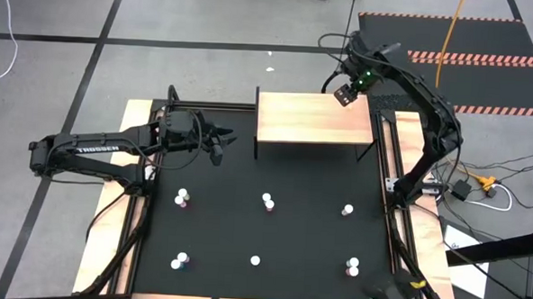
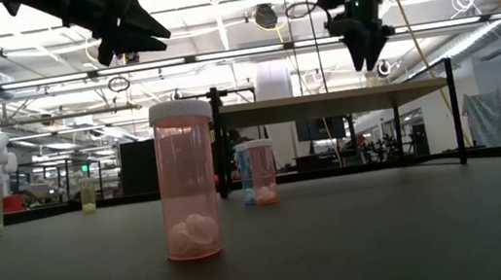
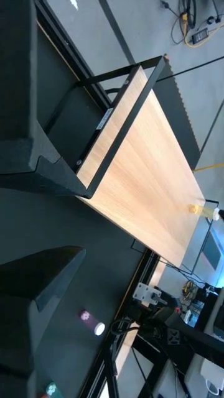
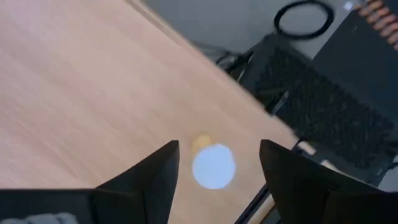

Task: Pick and place medicine bottles onto shelf by color
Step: Put the top yellow pill bottle on the shelf aligned with the other yellow pill bottle

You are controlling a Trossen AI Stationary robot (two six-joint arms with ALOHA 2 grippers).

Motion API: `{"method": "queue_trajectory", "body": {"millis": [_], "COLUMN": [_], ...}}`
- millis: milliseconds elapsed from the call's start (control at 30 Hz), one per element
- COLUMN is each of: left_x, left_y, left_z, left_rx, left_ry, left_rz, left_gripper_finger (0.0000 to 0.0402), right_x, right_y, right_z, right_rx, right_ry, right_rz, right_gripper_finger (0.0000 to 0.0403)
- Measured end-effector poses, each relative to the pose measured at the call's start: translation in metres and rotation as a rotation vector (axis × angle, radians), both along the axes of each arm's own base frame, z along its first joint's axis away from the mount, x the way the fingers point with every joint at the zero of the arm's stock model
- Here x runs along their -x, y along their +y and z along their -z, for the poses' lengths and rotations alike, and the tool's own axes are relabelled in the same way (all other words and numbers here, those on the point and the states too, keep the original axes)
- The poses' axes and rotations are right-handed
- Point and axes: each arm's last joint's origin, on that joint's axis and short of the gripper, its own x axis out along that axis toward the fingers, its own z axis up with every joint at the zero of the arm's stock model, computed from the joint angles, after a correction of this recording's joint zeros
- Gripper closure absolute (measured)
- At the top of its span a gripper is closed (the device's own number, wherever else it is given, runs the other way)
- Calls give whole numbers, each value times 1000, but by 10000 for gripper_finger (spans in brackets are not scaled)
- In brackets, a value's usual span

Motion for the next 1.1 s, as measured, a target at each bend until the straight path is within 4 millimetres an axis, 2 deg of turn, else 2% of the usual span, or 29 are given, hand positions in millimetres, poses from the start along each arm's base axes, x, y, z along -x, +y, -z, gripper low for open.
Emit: {"method": "queue_trajectory", "body": {"millis": [233,433,633,833,1100], "left_x": [-1,-4,-5,-7,-10], "left_y": [1,2,2,-5,-22], "left_z": [-4,-14,-19,-21,-21], "left_rx": [-17,-44,-57,-36,-34], "left_ry": [-39,-144,-199,-226,-227], "left_rz": [-10,-11,-11,17,56], "left_gripper_finger": [256,256,256,256,256], "right_x": [10,11,2,-11,-23], "right_y": [24,62,102,144,208], "right_z": [-38,-72,-88,-83,-54], "right_rx": [183,336,369,404,437], "right_ry": [-77,-205,-297,-306,-487], "right_rz": [-72,-166,-261,-324,-428], "right_gripper_finger": [183,183,183,183,183]}}
